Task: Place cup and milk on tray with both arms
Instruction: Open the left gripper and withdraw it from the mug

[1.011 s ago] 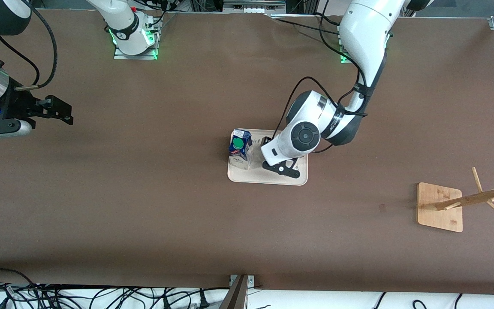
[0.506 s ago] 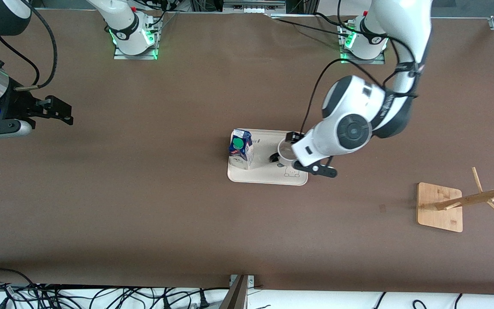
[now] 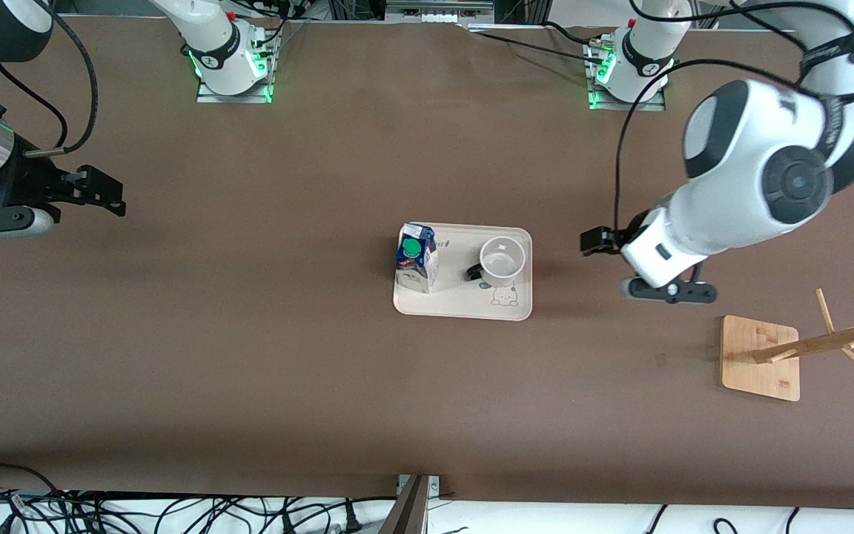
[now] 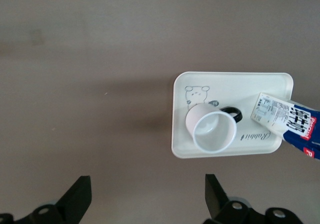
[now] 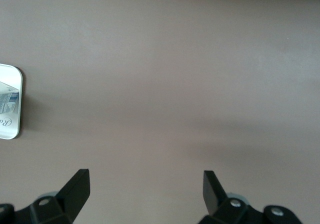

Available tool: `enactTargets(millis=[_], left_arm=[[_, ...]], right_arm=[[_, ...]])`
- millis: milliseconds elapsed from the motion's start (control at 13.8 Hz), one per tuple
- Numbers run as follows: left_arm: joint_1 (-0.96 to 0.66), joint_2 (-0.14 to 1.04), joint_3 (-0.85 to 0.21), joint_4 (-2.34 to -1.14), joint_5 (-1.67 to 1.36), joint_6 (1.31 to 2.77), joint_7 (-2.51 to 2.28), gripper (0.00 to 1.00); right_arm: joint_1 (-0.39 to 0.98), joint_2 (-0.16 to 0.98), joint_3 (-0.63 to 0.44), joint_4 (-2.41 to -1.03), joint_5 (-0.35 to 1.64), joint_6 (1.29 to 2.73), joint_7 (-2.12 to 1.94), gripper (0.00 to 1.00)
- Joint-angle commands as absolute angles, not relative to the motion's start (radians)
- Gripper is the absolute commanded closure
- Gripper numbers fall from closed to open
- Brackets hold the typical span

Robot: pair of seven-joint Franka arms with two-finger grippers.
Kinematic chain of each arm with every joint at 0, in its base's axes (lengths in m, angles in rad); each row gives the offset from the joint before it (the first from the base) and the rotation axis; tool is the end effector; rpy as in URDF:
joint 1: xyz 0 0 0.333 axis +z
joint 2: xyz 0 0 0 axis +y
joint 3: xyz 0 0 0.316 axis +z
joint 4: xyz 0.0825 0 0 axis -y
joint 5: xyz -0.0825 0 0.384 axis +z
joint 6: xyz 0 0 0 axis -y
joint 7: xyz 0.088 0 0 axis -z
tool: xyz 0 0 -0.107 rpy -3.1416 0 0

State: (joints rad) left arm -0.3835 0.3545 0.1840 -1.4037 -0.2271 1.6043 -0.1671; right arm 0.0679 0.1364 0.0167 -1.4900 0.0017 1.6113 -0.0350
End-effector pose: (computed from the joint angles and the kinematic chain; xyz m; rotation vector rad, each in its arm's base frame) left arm 0.6284 -0.1690 0.4954 2.9981 -0.0216 -0.2629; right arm 0.5970 0.0501 0.5876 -3.1323 -0.1872 0.0238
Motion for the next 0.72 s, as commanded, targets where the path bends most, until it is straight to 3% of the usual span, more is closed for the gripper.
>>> enactTargets(millis=[0, 289, 650], left_arm=[[-0.37, 0.353, 0.245, -1.257, -0.119, 1.462, -0.039, 0.0], [-0.27, 0.335, 0.293, -1.224, -0.072, 1.457, 0.035, 0.0], [-0.235, 0.219, 0.282, -1.362, -0.09, 1.47, 0.038, 0.0]], right_arm=[[0.052, 0.138, 0.028, -1.485, -0.012, 1.612, -0.034, 0.0], [0.034, 0.153, 0.025, -1.485, -0.011, 1.612, -0.037, 0.0], [0.035, 0.153, 0.026, -1.485, -0.012, 1.612, -0.038, 0.0]])
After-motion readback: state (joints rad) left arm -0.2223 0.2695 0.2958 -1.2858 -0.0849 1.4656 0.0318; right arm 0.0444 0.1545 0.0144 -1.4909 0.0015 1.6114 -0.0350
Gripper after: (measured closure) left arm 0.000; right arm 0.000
